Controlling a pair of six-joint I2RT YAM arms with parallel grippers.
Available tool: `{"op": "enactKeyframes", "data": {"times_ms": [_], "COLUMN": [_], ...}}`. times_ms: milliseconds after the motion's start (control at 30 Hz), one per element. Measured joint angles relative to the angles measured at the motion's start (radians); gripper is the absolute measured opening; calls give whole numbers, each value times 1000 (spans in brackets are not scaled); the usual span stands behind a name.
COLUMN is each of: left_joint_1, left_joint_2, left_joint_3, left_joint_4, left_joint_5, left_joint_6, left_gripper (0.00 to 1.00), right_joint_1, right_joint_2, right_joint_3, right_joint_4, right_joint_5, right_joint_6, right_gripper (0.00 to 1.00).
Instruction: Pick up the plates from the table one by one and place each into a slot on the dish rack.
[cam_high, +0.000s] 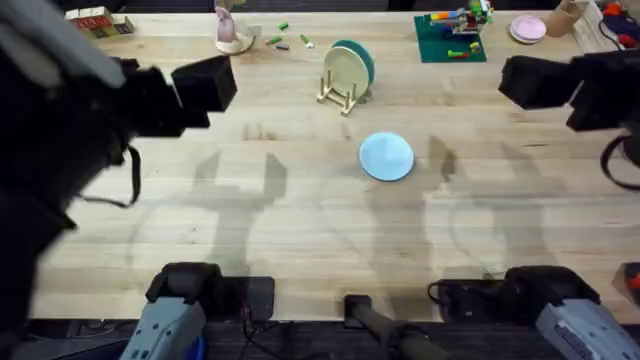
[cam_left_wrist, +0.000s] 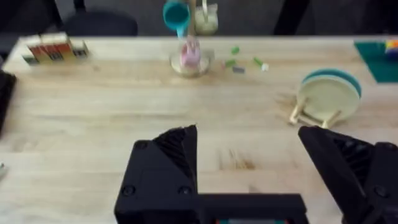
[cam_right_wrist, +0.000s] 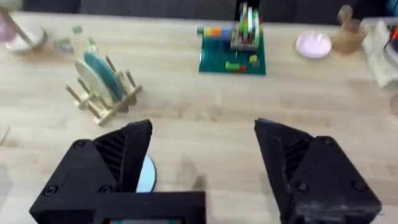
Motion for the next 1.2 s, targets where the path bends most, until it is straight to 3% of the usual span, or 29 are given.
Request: {"op": "enactKeyframes", "data": {"times_ms": [300,467,900,1033,1067,1100,1200], "left_joint_1": [0,0,0,0,0,0,0], "left_joint_2": [297,413,541,555,557,558,558], "left_joint_3": [242,315,321,321,321,321,321], "left_joint_4": [-249,-366,-395,-395,-395,-395,-396], "left_joint_5": [88,103,126,165,178,190,215], "left_joint_6": [0,0,0,0,-5,-7,-7], "left_gripper": [993,993,993,993,942,813,333], "right_joint_1": [0,0,0,0,0,0,0], "right_joint_2": [262,368,423,423,423,423,423], "right_joint_3": [250,317,326,327,327,327,327], "right_joint_4": [-323,-407,-405,-405,-405,-405,-405], "right_joint_5": [-36,-65,-75,-75,-75,-75,-75], "right_joint_6": [0,0,0,0,0,0,0], "right_gripper": [994,994,994,994,993,993,994]}}
